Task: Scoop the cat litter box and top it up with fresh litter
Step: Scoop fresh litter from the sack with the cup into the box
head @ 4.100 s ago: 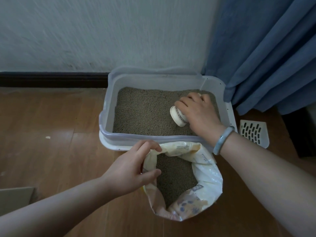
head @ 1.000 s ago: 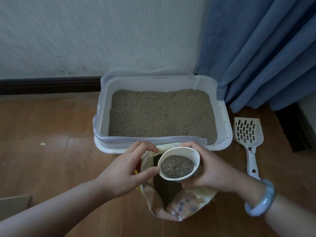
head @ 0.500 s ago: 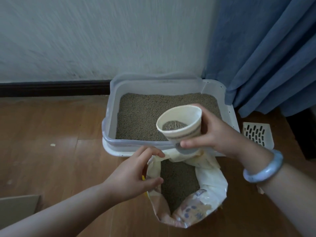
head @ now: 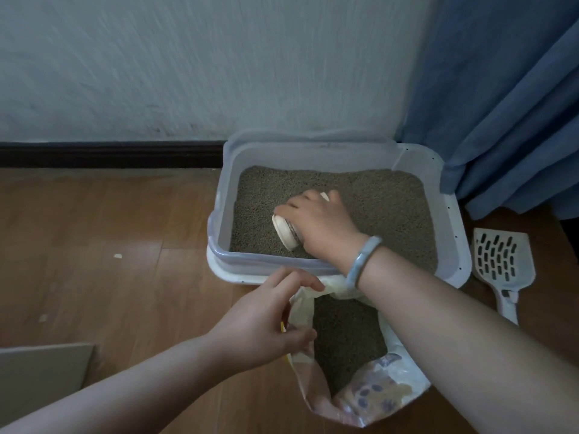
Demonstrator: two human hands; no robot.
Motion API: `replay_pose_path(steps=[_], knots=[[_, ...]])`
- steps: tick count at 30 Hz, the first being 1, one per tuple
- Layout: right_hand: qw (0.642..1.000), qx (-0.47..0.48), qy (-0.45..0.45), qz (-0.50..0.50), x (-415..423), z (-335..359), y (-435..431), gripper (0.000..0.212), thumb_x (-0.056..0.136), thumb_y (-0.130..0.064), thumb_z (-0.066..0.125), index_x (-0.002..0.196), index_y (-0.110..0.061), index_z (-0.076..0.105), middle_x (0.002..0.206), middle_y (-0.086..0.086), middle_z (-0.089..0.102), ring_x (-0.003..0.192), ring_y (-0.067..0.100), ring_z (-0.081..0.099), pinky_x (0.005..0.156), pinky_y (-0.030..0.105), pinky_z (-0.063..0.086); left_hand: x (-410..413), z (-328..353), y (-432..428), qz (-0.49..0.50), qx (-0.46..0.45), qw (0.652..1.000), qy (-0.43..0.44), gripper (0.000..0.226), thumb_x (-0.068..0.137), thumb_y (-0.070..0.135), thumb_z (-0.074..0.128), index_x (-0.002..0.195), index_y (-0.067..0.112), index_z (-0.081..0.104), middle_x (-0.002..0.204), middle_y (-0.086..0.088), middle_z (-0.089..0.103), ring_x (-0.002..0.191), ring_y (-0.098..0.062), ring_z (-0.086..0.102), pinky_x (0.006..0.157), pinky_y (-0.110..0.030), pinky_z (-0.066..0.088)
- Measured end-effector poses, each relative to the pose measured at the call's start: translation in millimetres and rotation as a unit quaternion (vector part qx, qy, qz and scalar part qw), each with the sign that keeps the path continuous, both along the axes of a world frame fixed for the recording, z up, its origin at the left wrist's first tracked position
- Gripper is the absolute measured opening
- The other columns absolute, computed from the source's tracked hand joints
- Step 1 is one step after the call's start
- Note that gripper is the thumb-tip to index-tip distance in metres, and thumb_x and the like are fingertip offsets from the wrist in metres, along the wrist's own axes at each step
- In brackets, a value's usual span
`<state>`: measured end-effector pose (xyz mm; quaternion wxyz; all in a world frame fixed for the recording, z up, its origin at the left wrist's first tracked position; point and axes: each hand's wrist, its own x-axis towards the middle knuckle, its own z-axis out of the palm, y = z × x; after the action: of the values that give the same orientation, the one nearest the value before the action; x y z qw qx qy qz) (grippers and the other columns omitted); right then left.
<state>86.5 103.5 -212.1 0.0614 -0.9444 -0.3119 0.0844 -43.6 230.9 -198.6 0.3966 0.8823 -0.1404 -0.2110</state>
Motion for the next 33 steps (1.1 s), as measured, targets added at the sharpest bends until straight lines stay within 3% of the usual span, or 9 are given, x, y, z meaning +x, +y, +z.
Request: replay_pose_path(steps=[6, 11, 14, 17, 24, 28, 30, 32, 33], knots=[[0.996, 0.019, -0.086, -0.035, 6.1, 4.6, 5.0, 0.047, 0.085, -0.011, 0.047, 0.130, -0.022, 0.045, 0.130, -0.002, 0.053, 0.123, 0.026, 0.039, 0.090, 0.042, 0.026, 1.0, -2.8, 1.2, -0.001, -0.006, 1.000, 0.009, 0.054, 0.073, 0.034, 0.072, 0.113, 0.049, 0.038, 0.116, 0.024, 0.041, 0.080, -0.007, 0.054, 0.076, -0.033, 0.050], [0.981, 0.082, -0.148, -0.090, 7.7, 5.5, -15.1, 0.052, 0.075, -0.011, 0.034, 0.124, -0.016, 0.052, 0.124, 0.002, 0.059, 0.117, 0.028, 0.047, 0.086, 0.042, 0.030, 1.4, -3.3, 1.1, 0.002, -0.013, 1.000, 0.007, 0.054, 0.073, 0.032, 0.072, 0.112, 0.049, 0.039, 0.116, 0.025, 0.042, 0.079, -0.005, 0.054, 0.075, -0.032, 0.050], [0.979, 0.088, -0.158, -0.095, 5.0, 2.1, -36.6, 0.053, 0.071, -0.002, 0.054, 0.122, -0.017, 0.054, 0.123, 0.002, 0.059, 0.114, 0.028, 0.049, 0.085, 0.041, 0.031, 1.7, -4.2, 1.0, 0.007, -0.014, 1.000, 0.003, 0.054, 0.073, 0.031, 0.072, 0.112, 0.048, 0.039, 0.114, 0.025, 0.042, 0.079, -0.007, 0.054, 0.074, -0.029, 0.049], [0.982, 0.092, -0.101, -0.132, 0.5, -0.4, -61.1, 0.068, 0.066, -0.008, 0.074, 0.127, -0.023, 0.048, 0.130, -0.002, 0.052, 0.122, 0.024, 0.043, 0.088, 0.038, 0.030, 2.2, -5.8, 0.3, 0.008, -0.016, 1.000, -0.003, 0.054, 0.072, 0.033, 0.071, 0.112, 0.049, 0.038, 0.113, 0.026, 0.043, 0.079, -0.007, 0.054, 0.072, -0.027, 0.049], [0.965, 0.171, 0.031, -0.198, -9.2, -2.5, -102.0, 0.076, 0.068, -0.026, 0.080, 0.133, -0.025, 0.040, 0.134, -0.003, 0.047, 0.125, 0.022, 0.040, 0.098, 0.041, 0.031, 3.6, -7.5, -2.2, 0.021, -0.035, 0.999, 0.006, 0.052, 0.066, 0.039, 0.065, 0.110, 0.048, 0.039, 0.112, 0.023, 0.045, 0.078, -0.010, 0.056, 0.071, -0.030, 0.050], [0.909, 0.306, 0.131, -0.251, -15.2, -0.3, -110.8, 0.081, 0.065, -0.024, 0.084, 0.132, -0.020, 0.039, 0.130, 0.001, 0.049, 0.117, 0.018, 0.046, 0.098, 0.038, 0.039, 5.0, -9.3, -3.6, 0.025, -0.038, 0.999, 0.009, 0.050, 0.065, 0.043, 0.063, 0.108, 0.048, 0.038, 0.110, 0.022, 0.045, 0.076, -0.012, 0.057, 0.070, -0.033, 0.051], [0.929, 0.262, 0.110, -0.237, -17.8, 1.7, -115.3, 0.080, 0.066, -0.026, 0.083, 0.133, -0.023, 0.039, 0.132, -0.002, 0.049, 0.120, 0.019, 0.045, 0.098, 0.040, 0.037, 5.3, -10.7, -3.6, 0.024, -0.035, 0.999, 0.003, 0.050, 0.064, 0.044, 0.063, 0.108, 0.049, 0.038, 0.109, 0.022, 0.045, 0.076, -0.011, 0.056, 0.069, -0.034, 0.050], [0.980, 0.109, -0.037, -0.162, -18.4, 2.0, -113.8, 0.074, 0.067, -0.021, 0.079, 0.132, -0.028, 0.044, 0.134, -0.004, 0.050, 0.123, 0.022, 0.043, 0.096, 0.042, 0.029, 5.2, -11.5, -3.9, 0.025, -0.032, 0.999, -0.002, 0.050, 0.064, 0.044, 0.062, 0.108, 0.049, 0.038, 0.109, 0.021, 0.045, 0.077, -0.010, 0.055, 0.069, -0.033, 0.050], [0.986, 0.068, -0.097, -0.118, -16.8, 1.6, -110.4, 0.072, 0.065, -0.015, 0.078, 0.129, -0.028, 0.048, 0.132, -0.004, 0.053, 0.122, 0.024, 0.045, 0.093, 0.041, 0.026, 5.1, -12.0, -4.1, 0.028, -0.033, 0.999, -0.002, 0.050, 0.064, 0.044, 0.062, 0.108, 0.048, 0.038, 0.109, 0.021, 0.045, 0.077, -0.010, 0.055, 0.069, -0.033, 0.050]])
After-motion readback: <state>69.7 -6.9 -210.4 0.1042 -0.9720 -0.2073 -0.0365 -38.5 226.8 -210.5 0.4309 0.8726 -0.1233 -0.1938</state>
